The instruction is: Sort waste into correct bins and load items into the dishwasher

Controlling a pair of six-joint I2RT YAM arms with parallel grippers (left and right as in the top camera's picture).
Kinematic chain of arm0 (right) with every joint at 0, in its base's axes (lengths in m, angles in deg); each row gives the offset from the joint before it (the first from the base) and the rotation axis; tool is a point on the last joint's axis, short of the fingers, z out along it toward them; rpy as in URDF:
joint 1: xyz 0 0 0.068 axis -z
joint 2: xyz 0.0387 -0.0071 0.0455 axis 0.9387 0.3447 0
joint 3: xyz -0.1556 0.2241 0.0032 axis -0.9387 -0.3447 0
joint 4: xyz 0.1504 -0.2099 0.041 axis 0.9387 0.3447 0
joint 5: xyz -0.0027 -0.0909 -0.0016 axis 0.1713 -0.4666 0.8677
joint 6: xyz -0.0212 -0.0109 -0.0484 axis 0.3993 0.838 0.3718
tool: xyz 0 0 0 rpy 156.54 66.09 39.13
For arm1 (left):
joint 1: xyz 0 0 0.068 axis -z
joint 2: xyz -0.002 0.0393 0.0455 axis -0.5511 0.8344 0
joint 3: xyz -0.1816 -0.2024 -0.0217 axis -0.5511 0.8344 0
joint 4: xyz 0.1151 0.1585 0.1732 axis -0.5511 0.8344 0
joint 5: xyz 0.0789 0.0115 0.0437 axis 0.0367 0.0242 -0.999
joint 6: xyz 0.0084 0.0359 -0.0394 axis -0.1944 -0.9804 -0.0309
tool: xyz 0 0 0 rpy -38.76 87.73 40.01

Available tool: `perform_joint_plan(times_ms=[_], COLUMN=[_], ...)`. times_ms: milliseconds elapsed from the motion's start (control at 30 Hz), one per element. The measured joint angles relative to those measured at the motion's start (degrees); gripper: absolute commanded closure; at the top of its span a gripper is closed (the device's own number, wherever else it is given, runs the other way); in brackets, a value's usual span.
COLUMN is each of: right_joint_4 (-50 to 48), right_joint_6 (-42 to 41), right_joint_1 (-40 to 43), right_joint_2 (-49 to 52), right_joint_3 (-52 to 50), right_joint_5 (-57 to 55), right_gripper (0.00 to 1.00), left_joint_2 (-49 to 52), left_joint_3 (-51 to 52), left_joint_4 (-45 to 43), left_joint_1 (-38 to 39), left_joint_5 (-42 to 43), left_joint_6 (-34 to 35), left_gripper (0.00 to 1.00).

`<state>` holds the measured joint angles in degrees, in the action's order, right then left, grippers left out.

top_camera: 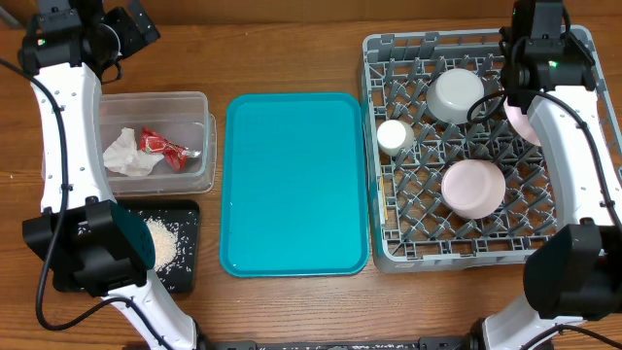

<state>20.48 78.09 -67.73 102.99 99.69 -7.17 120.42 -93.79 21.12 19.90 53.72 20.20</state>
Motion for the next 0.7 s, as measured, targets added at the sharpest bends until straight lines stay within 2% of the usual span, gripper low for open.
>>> perform_joint_plan(times_ms=[200,600,633,667,700], right_joint_4=[0.4,8.4,8.7,8.8,9.1], right_joint_6=[-5.5,-20.0,-21.1,-22.3,-23.2], right_joint_1=[0.0,0.2,0.2,0.2,0.2], right_joint_2=[0.0,0.0,0.0,0.0,0.0], right_joint_3=[0.0,0.0,0.0,0.0,0.0], right_joint_5=[0.1,-1.2,-1.2,-1.0,-0.8], right_gripper=[0.95,0.96,0.89,0.73,0.7], left_joint_2=[0.0,0.0,0.0,0.0,0.0], left_joint_3=[0.0,0.0,0.0,0.0,0.0], left_joint_4=[0.0,0.0,0.0,0.0,0.0], left_joint_1=[0.0,0.0,0.0,0.0,0.0], left_joint_5=[0.0,0.0,0.0,0.0,0.0], left_joint_6=[0.0,0.0,0.0,0.0,0.0], left_gripper=[0.0,0.0,0.0,0.0,0.0])
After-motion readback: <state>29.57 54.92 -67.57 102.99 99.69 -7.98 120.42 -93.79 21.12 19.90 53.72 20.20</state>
